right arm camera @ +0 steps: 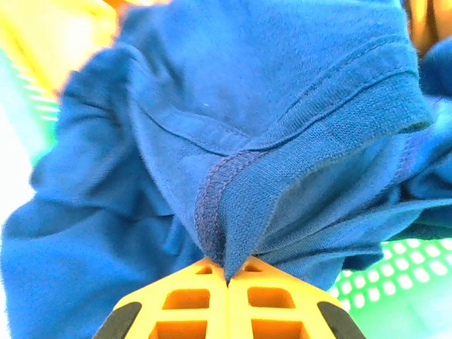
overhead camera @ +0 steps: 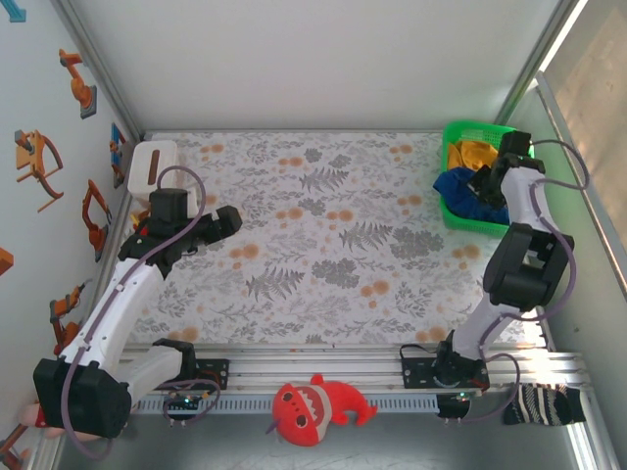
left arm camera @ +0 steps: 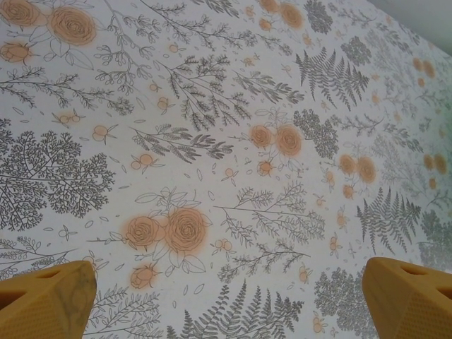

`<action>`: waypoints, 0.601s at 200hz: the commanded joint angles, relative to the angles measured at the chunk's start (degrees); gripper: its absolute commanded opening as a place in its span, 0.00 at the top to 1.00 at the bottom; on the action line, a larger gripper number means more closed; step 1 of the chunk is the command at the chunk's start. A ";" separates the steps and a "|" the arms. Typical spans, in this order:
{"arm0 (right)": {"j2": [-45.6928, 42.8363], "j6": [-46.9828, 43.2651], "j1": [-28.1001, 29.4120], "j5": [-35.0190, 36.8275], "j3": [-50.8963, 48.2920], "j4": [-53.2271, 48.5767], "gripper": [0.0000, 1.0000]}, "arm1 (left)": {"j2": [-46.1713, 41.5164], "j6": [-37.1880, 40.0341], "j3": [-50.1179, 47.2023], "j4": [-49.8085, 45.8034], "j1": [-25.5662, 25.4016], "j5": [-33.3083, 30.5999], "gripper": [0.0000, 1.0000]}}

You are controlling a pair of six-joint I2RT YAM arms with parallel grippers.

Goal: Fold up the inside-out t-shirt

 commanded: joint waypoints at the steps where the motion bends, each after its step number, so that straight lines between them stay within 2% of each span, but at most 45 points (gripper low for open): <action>1: -6.51 1.94 -0.18 -4.22 0.72 4.15 1.00 | -1.14 -0.78 -0.67 -1.30 -0.44 0.50 0.04; 28: -11.72 4.34 0.20 -13.11 2.49 9.58 1.00 | -0.92 -0.75 -0.37 -1.43 -0.47 0.03 0.04; 45: -14.18 6.25 2.36 -18.52 5.28 11.85 1.00 | -0.88 -0.61 0.33 -1.65 -0.47 -1.34 0.04; 66: -16.18 7.44 9.28 -22.34 11.22 11.58 1.00 | -0.32 -0.06 2.13 -1.91 -0.48 -3.41 0.04; 93: -17.66 10.97 20.80 -22.67 17.18 13.61 1.00 | 0.53 0.75 5.11 -2.40 -0.35 -5.52 0.04; 120: -17.82 18.72 28.79 -22.16 15.49 21.47 1.00 | 1.63 1.19 7.40 -2.19 -0.33 -5.55 0.04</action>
